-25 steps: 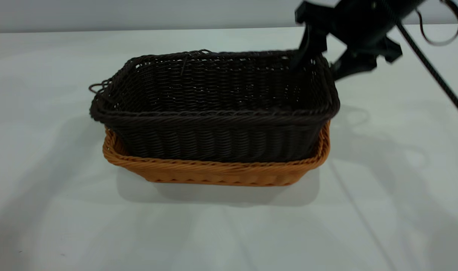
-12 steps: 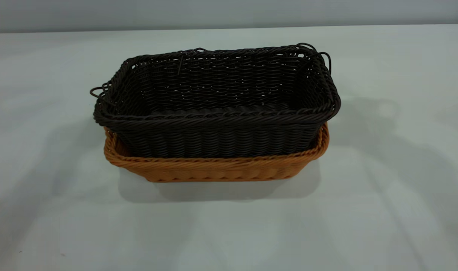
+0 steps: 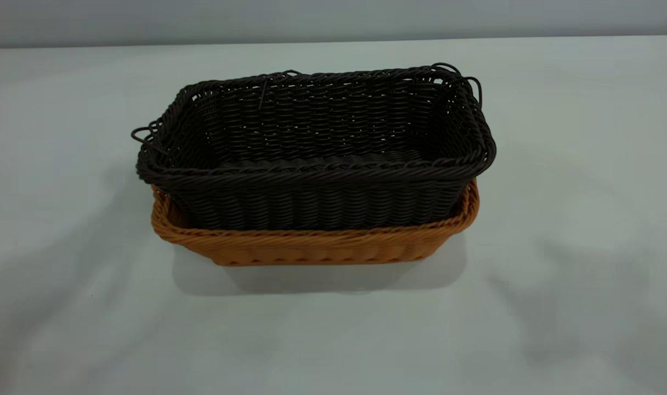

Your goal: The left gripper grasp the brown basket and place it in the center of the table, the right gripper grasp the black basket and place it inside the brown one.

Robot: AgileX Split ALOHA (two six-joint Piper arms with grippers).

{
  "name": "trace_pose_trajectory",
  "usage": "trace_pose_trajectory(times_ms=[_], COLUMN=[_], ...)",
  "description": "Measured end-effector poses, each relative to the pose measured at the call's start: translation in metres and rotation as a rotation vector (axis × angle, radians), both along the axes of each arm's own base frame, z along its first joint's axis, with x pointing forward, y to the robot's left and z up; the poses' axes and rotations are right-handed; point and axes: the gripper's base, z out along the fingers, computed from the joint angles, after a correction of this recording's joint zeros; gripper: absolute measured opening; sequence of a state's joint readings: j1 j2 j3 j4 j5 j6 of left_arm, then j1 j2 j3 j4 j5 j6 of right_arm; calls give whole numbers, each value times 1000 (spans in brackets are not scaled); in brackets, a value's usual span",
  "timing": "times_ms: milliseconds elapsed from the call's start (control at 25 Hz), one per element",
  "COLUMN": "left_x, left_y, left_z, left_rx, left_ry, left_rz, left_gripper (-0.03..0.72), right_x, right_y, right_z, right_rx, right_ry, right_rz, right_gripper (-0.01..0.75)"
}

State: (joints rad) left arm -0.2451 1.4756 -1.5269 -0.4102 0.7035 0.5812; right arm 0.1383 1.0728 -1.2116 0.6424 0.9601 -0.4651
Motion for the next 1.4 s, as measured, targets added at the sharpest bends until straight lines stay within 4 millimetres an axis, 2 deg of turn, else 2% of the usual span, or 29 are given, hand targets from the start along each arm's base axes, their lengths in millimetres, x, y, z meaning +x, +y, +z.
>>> trace_pose_trajectory(times_ms=[200,320,520,800,920,1120,1400], left_x=[-55,-83,-121,-170,-191,-225,-265], left_y=[19,28,38,51,56,65,75], left_z=[28,34,17,-11,-26,-52,-83], left_rx=[-2,18,47,63,64,64,52], left_ry=[113,182,318,347,354,351,306], left_rz=[100,131,155,167,168,168,169], left_gripper=[545,542,542,540,540,540,540], right_x=[-48,-74,-119,-184,-196,-196,-203], right_y=[-3,-6,-14,-35,-43,-51,-55], right_z=[2,-9,-41,-80,-104,-147,-153], right_rx=[-62,-72,-109,-226,-255,-300,-282], right_ry=[75,96,76,-74,-76,-51,-150], right_rz=[103,127,120,37,-35,-118,-169], right_gripper=[517,517,517,517,517,517,517])
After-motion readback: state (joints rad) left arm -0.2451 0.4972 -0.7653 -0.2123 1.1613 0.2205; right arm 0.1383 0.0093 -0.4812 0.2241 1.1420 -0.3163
